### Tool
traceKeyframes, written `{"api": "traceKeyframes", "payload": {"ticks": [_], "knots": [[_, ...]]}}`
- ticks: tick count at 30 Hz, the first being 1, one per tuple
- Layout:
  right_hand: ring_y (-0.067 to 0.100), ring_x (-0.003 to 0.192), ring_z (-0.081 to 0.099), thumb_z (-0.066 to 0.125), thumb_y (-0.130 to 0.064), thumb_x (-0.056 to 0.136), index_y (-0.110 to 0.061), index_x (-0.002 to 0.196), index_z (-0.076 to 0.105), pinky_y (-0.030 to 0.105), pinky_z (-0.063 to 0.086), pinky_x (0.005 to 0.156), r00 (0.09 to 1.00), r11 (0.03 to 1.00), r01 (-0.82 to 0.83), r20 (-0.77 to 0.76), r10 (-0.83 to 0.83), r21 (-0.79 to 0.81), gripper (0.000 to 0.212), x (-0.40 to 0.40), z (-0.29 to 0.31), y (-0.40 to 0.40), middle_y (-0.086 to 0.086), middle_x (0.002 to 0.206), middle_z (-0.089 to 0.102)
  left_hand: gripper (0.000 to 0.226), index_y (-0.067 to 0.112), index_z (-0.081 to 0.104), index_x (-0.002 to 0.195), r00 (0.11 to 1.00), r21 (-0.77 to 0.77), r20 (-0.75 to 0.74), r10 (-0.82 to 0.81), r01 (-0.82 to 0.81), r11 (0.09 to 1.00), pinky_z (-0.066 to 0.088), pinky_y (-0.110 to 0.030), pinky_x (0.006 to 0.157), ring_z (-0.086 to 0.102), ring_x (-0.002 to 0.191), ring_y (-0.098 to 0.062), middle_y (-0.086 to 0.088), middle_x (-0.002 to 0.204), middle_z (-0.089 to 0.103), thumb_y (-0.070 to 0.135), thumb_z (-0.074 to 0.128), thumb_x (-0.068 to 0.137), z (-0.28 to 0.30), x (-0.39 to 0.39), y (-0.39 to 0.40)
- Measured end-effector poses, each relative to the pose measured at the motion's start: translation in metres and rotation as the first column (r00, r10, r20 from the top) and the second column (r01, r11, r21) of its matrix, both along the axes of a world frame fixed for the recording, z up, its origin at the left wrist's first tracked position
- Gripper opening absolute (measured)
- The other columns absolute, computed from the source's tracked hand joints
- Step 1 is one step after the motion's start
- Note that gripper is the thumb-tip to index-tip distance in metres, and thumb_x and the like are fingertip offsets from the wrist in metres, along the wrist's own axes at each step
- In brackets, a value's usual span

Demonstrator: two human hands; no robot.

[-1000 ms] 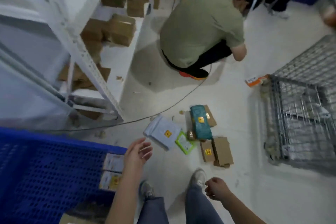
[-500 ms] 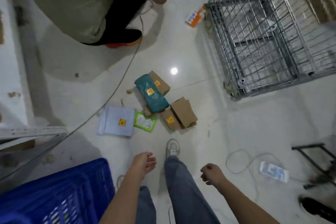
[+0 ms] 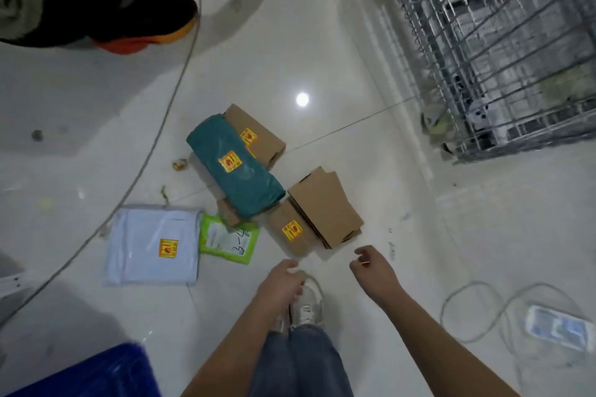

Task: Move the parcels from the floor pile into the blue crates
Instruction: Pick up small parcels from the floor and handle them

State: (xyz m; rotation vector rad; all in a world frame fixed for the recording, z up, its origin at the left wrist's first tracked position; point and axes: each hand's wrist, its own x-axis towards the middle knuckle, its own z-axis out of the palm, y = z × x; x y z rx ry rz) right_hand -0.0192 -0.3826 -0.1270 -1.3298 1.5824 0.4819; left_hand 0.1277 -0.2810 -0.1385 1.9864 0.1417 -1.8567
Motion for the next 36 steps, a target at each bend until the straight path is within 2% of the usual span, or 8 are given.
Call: {"api": "traceKeyframes", "payload": {"ticks": [11,14,17,20,22,26,30,36], "knots": [[0.029,0.138,0.033,0.043,-0.025,0.093,-0.011,0.147,0.024,0.036,0.03,0.107,0.984,0.991,-0.117,-0.14,0.108,-0.058,0.059,-0.026,-0.178,-0.077,0.011,0.153,0.03,0.068,0.019,0.025,0.147,0.99,0.013,-0.057,0.13,-0.129,0.992,0.046,-0.037,0.095,0.047,0.128,-0.035,-0.017,0.143,0.043,0.023,0.057,0.087,-0.191,-0.021,-0.057],[0.025,0.143,0.023,0.04,-0.023,0.095,-0.013,0.15,0.017,0.035,0.022,0.113,0.976,0.981,-0.193,-0.106,0.19,-0.016,0.061,-0.024,-0.2,-0.088,0.007,0.157,0.02,0.065,0.019,0.03,0.145,0.997,-0.082,-0.02,0.075,-0.076,0.994,0.04,-0.045,0.107,0.048,0.127,-0.034,-0.009,0.139,0.05,0.025,0.059,0.087,-0.214,-0.028,-0.06],[0.021,0.119,0.047,0.047,-0.036,0.09,-0.017,0.14,0.037,0.032,0.038,0.093,0.996,0.996,-0.088,0.02,0.088,0.033,0.055,-0.018,-0.212,-0.085,0.004,0.142,0.045,0.05,0.02,0.043,0.137,0.996,-0.143,-0.002,0.086,-0.085,0.986,0.042,-0.044,0.106,0.054,0.12,-0.027,-0.005,0.133,0.055,0.028,0.056,0.09,-0.223,-0.028,-0.066],[0.014,0.084,0.054,0.06,-0.037,0.082,-0.022,0.093,0.05,0.022,0.041,0.066,0.981,0.988,0.154,0.123,-0.152,-0.005,0.021,-0.016,-0.21,-0.069,0.002,0.101,0.058,0.049,0.022,0.048,0.134,0.975,-0.093,-0.044,0.219,-0.222,0.971,0.046,-0.043,0.102,0.058,0.113,-0.021,0.0,0.128,0.06,0.037,0.058,0.088,-0.22,-0.024,-0.067],[0.012,0.069,0.054,0.07,-0.027,0.076,-0.022,0.076,0.039,0.017,0.045,0.054,0.964,0.976,0.212,0.175,-0.2,-0.053,0.031,-0.018,-0.204,-0.053,0.002,0.086,0.057,0.052,0.021,0.051,0.131,0.97,-0.086,-0.067,0.233,-0.238,0.967,0.047,-0.044,0.101,0.06,0.111,-0.02,0.001,0.125,0.062,0.044,0.062,0.085,-0.211,-0.021,-0.06],[0.023,0.089,0.065,0.08,-0.032,0.065,-0.023,0.095,0.039,0.042,0.058,0.075,0.952,0.962,0.266,0.175,-0.252,-0.061,0.052,-0.015,-0.182,-0.022,0.007,0.104,0.06,0.074,0.025,0.047,0.135,0.966,-0.12,-0.095,0.239,-0.249,0.961,0.044,-0.044,0.104,0.056,0.118,-0.019,0.002,0.135,0.056,0.053,0.071,0.071,-0.19,-0.018,-0.052],[0.011,0.089,0.059,0.076,-0.045,0.064,-0.026,0.108,0.048,0.028,0.053,0.071,0.994,0.907,0.015,0.103,0.031,-0.421,0.055,0.007,-0.16,0.011,-0.007,0.099,0.06,0.103,0.026,0.034,0.143,0.997,-0.164,0.058,0.046,-0.036,0.986,0.041,-0.044,0.106,0.048,0.127,-0.024,0.0,0.141,0.047,0.064,0.074,0.055,-0.166,-0.033,-0.067],[0.01,0.096,0.05,0.065,-0.051,0.069,-0.024,0.131,0.045,0.028,0.048,0.083,0.939,0.89,-0.144,0.225,0.261,-0.434,0.07,0.02,-0.145,0.049,-0.005,0.108,0.052,0.047,0.024,0.05,0.11,0.952,-0.17,0.157,0.263,-0.237,0.957,0.049,-0.027,0.072,0.061,0.083,-0.008,0.008,0.095,0.063,0.027,0.077,0.071,-0.155,-0.015,-0.066]]}}
